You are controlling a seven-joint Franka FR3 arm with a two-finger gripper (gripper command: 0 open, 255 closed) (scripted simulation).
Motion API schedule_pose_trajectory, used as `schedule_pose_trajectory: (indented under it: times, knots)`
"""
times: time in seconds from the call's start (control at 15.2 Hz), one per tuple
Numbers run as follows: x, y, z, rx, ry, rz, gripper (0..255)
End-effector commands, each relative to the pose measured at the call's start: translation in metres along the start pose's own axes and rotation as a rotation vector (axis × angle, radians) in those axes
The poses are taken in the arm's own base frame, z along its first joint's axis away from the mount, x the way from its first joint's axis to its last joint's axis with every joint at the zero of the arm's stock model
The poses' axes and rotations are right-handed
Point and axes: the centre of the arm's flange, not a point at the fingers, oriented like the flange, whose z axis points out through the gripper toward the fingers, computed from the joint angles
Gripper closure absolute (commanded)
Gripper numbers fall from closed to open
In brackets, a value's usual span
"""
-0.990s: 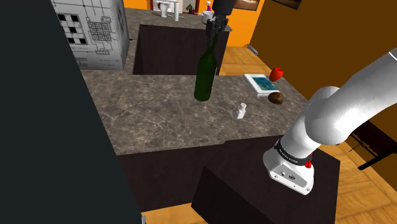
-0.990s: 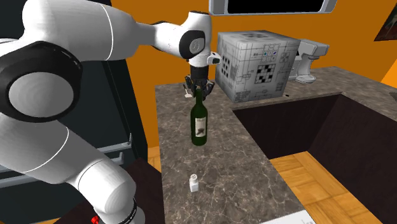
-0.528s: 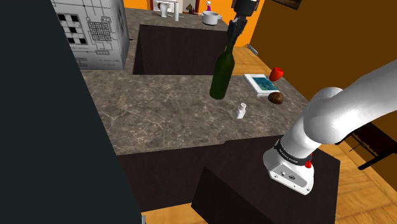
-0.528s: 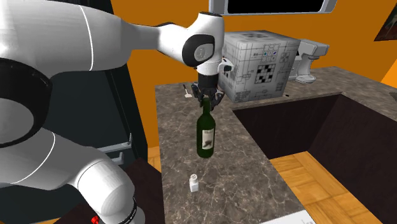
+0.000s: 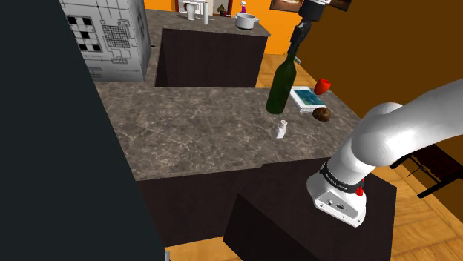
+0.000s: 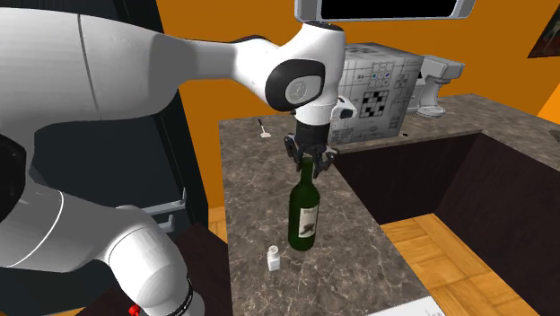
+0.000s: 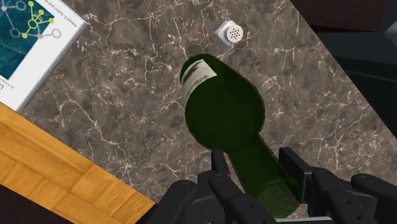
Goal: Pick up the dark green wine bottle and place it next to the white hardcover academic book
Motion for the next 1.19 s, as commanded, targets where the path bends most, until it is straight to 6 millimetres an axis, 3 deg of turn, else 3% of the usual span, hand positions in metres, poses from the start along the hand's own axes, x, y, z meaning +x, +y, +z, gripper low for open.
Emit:
schedule_pose_trajectory:
  times: [0.0, 1.12]
  knots:
    - [-0.019, 0.02, -0.004, 0.0, 0.0, -0.001, 255]
    - [-0.16, 0.193, -0.028, 0.0, 0.0, -0.001, 255]
